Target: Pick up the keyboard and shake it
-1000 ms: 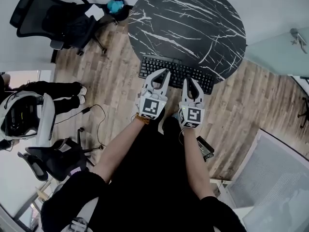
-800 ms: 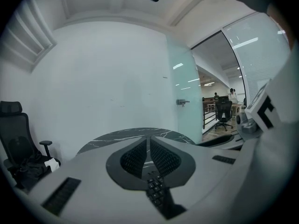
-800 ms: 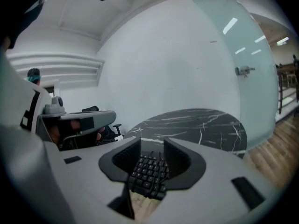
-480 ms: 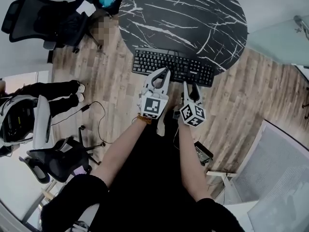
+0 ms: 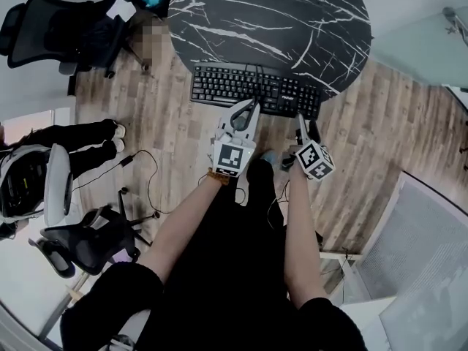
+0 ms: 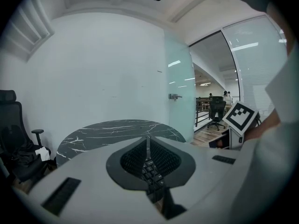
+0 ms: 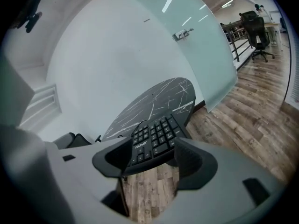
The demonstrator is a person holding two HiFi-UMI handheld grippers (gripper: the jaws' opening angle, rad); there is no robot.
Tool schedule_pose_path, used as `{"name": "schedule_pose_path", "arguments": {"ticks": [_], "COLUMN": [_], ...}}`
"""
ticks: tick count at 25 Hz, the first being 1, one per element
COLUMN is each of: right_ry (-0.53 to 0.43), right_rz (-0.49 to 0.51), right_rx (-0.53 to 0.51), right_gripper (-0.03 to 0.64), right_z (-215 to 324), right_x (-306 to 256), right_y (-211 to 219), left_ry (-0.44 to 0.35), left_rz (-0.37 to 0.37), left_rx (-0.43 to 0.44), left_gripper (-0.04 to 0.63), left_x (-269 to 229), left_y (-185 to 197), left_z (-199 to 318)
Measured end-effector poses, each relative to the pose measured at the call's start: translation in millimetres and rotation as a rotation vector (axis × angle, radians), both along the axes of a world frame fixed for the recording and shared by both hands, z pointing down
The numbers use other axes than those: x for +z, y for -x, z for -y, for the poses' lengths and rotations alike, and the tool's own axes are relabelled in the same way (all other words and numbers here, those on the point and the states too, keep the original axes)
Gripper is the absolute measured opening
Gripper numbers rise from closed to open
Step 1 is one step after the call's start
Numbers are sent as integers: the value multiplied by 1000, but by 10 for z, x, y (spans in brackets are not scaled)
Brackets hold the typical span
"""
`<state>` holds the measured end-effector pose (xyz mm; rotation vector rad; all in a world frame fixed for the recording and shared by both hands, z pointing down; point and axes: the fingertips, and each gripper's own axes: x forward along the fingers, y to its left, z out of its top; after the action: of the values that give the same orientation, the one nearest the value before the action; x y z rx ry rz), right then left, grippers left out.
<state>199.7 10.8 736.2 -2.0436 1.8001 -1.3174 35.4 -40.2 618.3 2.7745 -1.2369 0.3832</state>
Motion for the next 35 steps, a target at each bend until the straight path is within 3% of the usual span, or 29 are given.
{"name": "schedule_pose_path", "arguments": {"ticks": [7, 12, 15, 18, 27, 31, 35], "right_ry": [-4, -47, -97, -102, -48, -85, -115], "right_rz": [313, 482, 558, 575, 587, 642, 656], "right_rx": [221, 307, 292, 272, 370, 399, 352], "right_gripper": [270, 281, 285, 284, 282, 281, 281], "right_z": [-50, 13, 150, 318, 382, 343, 295], "right_x": [155, 434, 420, 392, 478, 405, 342], "right_y": [184, 375, 501, 595, 590, 581, 647], "left_ry": [29, 39, 52, 57, 83, 101, 129], "left_rz": [1, 3, 10, 20, 16, 11, 1], "left_rx": [-18, -21, -23, -27, -39, -35, -35], "left_gripper": [17, 17, 17, 17, 17, 17, 17], "left_x": [88, 144, 191, 232, 266, 295, 390], "left_y": [18, 60, 113, 176, 311, 335, 346], "left_z": [-78, -139, -218, -226, -264, -326, -316]}}
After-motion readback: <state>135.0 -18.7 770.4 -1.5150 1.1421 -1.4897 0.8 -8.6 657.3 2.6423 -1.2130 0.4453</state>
